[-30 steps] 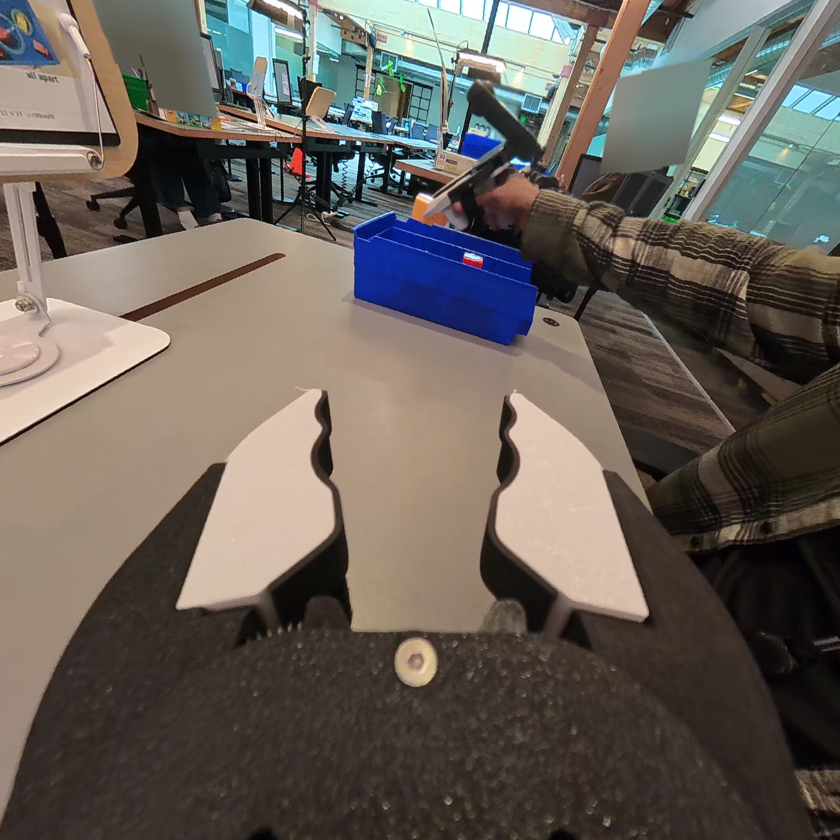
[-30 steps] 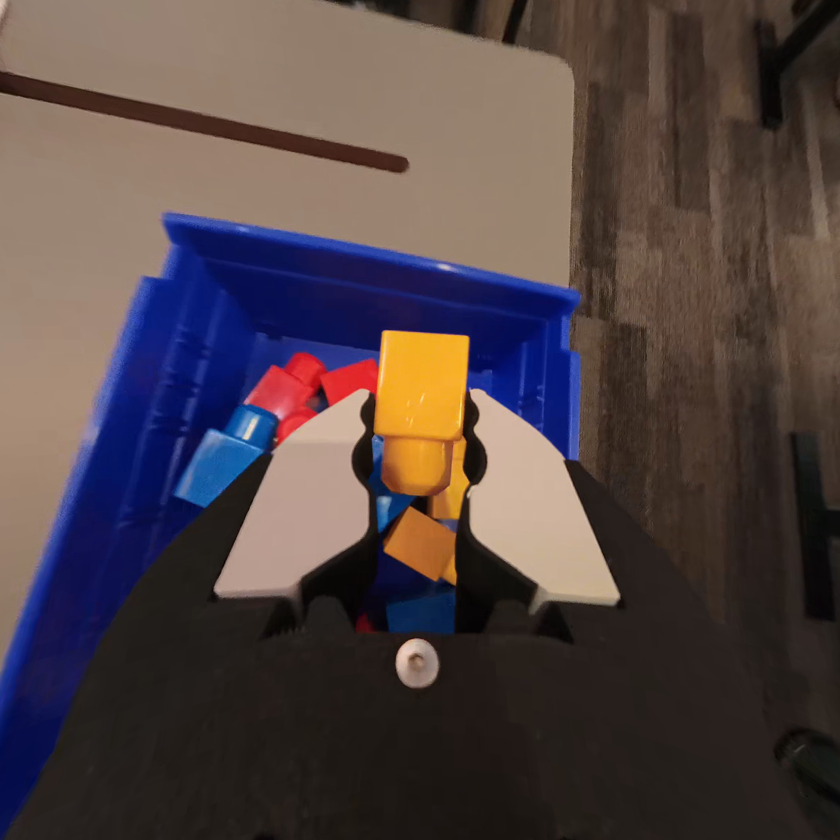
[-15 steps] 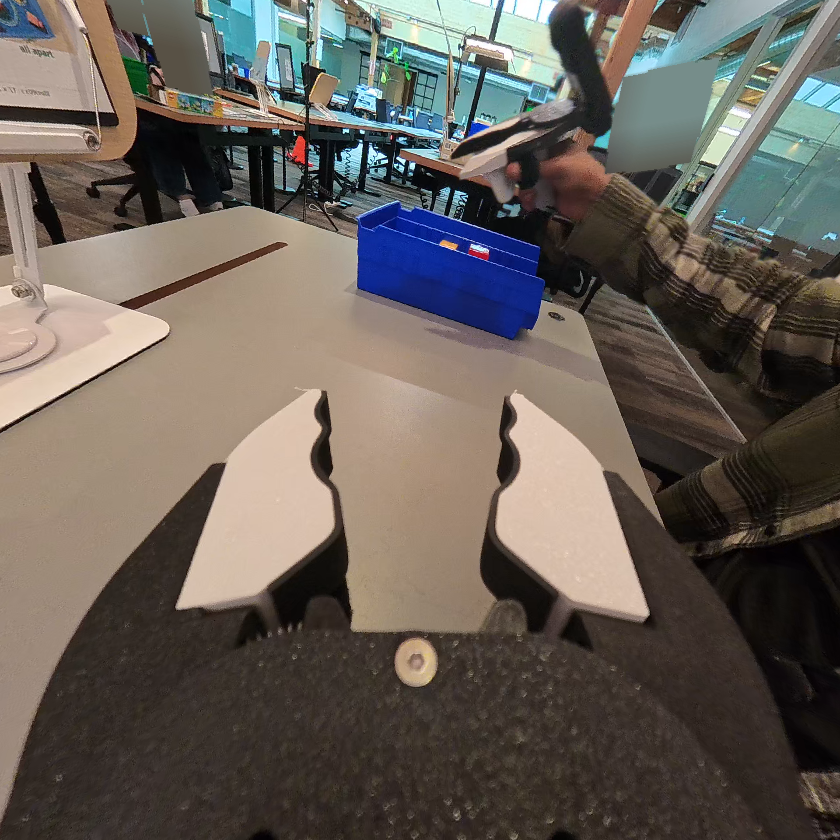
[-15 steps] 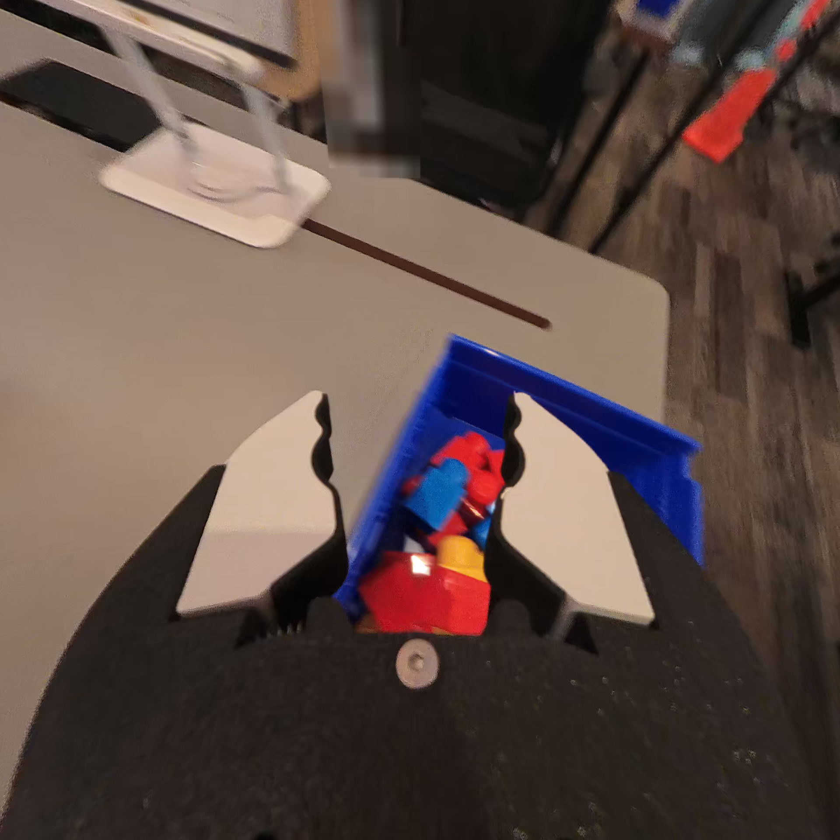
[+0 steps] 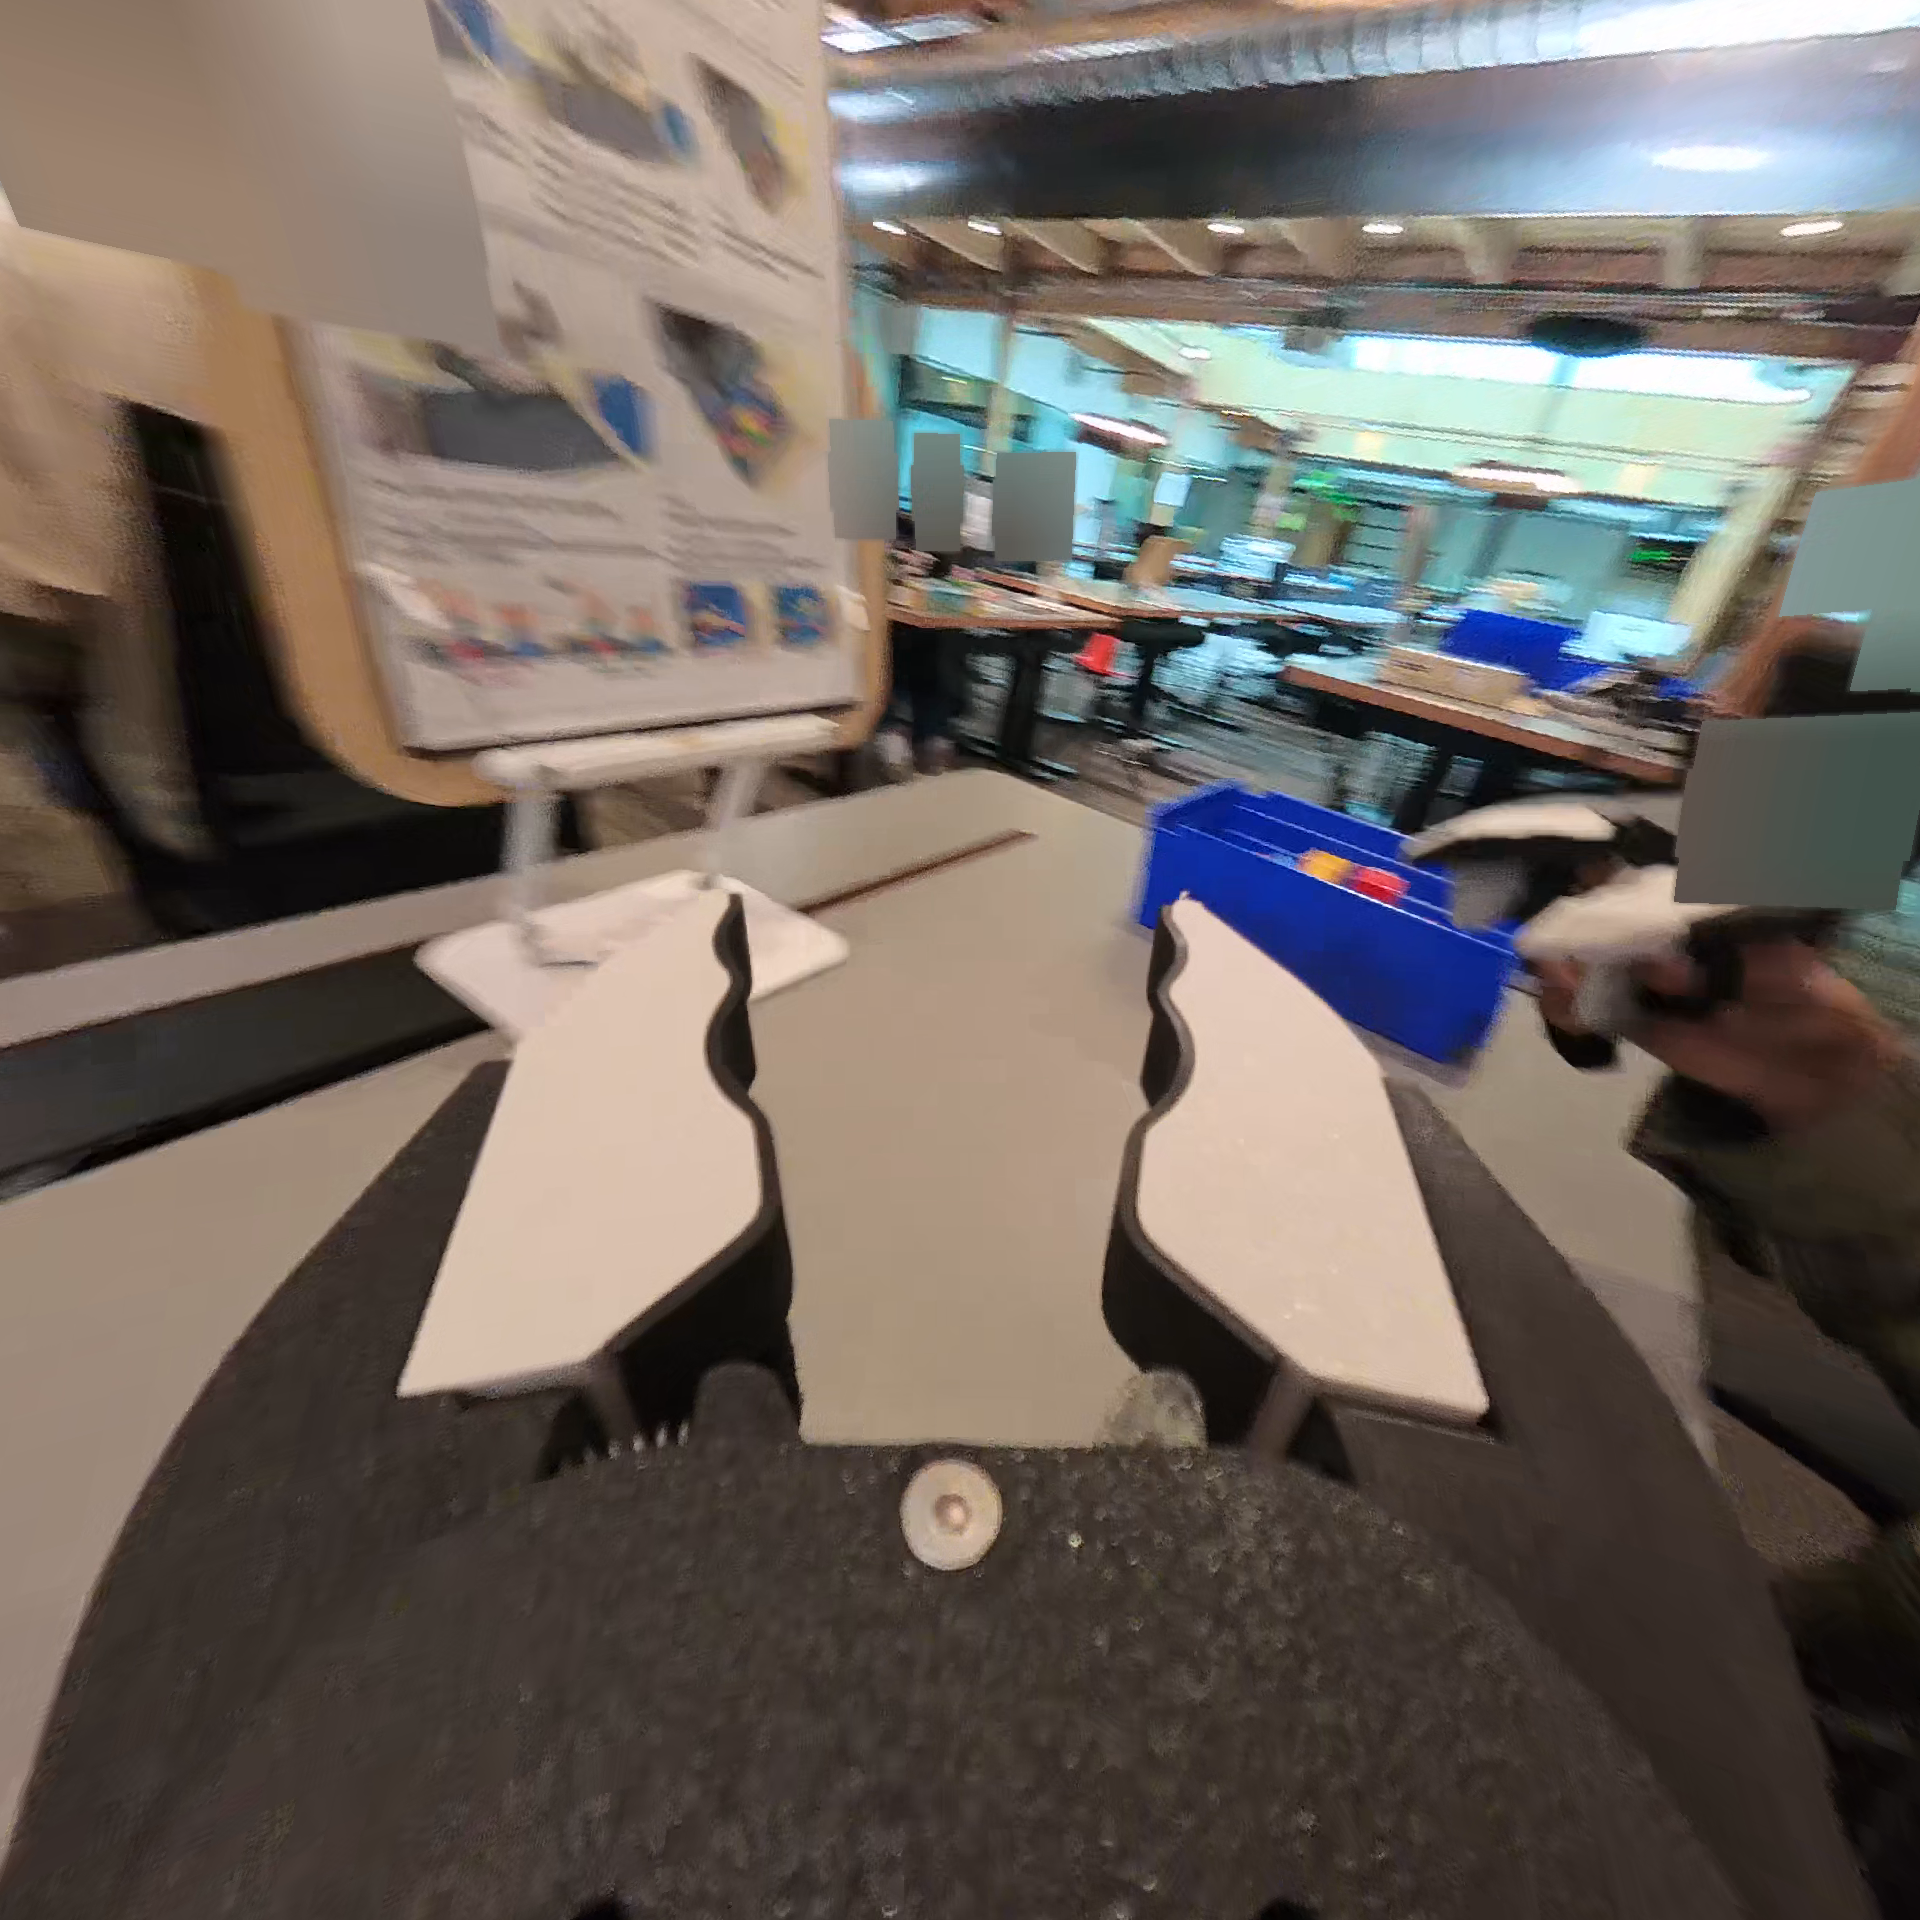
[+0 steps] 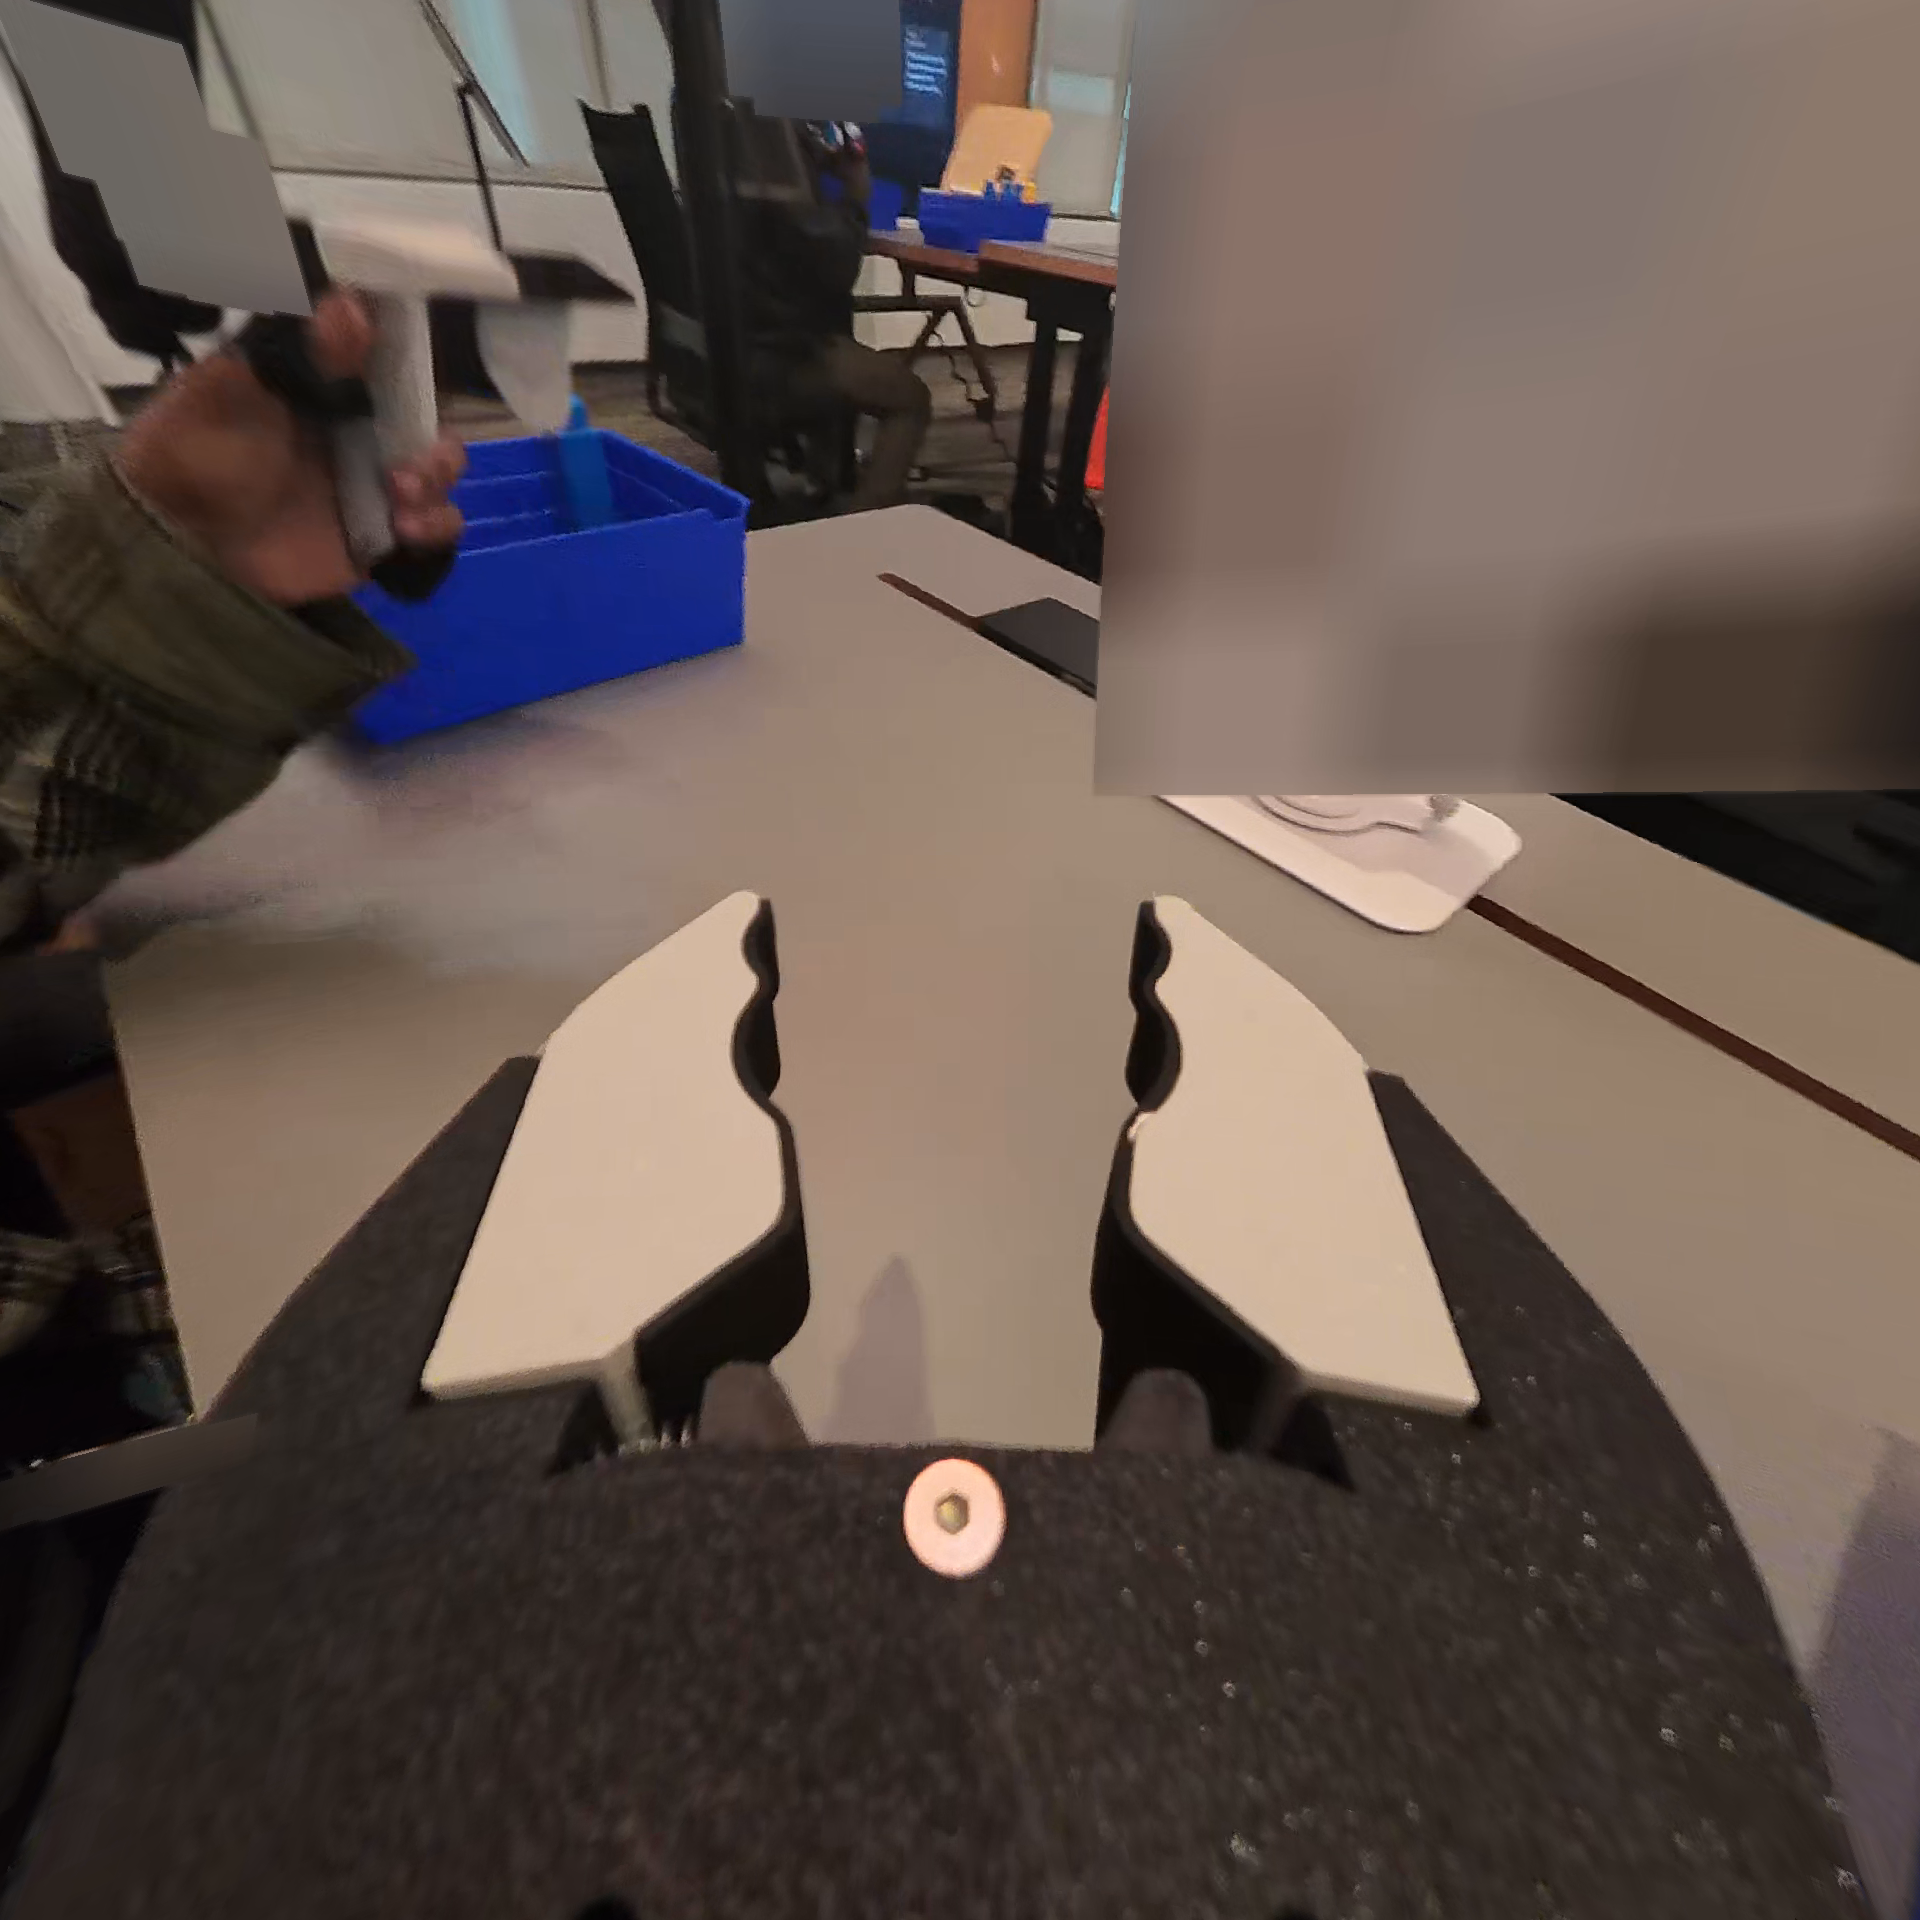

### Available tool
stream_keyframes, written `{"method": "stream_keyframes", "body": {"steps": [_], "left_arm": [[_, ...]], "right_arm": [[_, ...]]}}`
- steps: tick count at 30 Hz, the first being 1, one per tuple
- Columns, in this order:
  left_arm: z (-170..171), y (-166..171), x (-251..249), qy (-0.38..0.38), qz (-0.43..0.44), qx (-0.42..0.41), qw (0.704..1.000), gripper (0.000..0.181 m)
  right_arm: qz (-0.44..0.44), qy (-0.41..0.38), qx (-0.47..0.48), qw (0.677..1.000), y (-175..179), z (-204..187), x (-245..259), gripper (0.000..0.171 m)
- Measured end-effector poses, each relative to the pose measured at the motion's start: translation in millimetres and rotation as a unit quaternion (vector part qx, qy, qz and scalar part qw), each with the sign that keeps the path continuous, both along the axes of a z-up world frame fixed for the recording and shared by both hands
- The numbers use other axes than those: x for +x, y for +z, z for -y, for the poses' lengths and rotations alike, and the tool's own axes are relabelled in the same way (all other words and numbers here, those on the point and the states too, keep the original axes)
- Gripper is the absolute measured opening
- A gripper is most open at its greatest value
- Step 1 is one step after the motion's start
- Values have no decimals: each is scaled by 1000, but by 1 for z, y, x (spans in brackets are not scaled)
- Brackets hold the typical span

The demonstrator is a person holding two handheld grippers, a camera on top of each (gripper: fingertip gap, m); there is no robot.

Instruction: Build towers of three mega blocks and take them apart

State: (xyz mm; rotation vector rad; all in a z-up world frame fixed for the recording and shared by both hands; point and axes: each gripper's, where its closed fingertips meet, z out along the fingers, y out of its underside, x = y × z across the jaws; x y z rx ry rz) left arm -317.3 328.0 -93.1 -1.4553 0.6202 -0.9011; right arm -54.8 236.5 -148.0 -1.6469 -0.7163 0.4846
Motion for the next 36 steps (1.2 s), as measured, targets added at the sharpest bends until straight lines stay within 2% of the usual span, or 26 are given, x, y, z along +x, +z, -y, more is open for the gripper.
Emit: {"method": "stream_keyframes", "body": {"steps": [3, 5, 8, 12, 15, 20, 25, 36], "left_arm": [[-10, 24, -89, 142, -40, 10, 989, 75], [-23, 21, -156, 236, -79, -8, 969, 75], [-43, -11, -235, 310, -93, -90, 942, 77], [-72, -68, -294, 365, -91, -171, 911, 75], [-91, -98, -317, 401, -96, -195, 890, 75], [-108, -137, -333, 436, -158, -221, 858, 75], [-121, -149, -332, 443, -202, -221, 845, 76], [-136, -176, -344, 459, -213, -269, 819, 76]], "right_arm": [[-4, 20, -17, 1000, -20, 4, -8, 63], [-5, 24, -22, 999, -31, 5, -9, 62], [-17, 33, -25, 999, -40, 7, -9, 60], [-17, 36, -16, 999, -39, 6, -7, 59], [-25, 47, -14, 998, -38, 9, -8, 58], [-16, 48, -16, 999, -43, 9, -7, 58], [-22, 52, -24, 998, -48, 7, -6, 57], [-26, 53, -34, 998, -53, 5, -3, 56]]}}
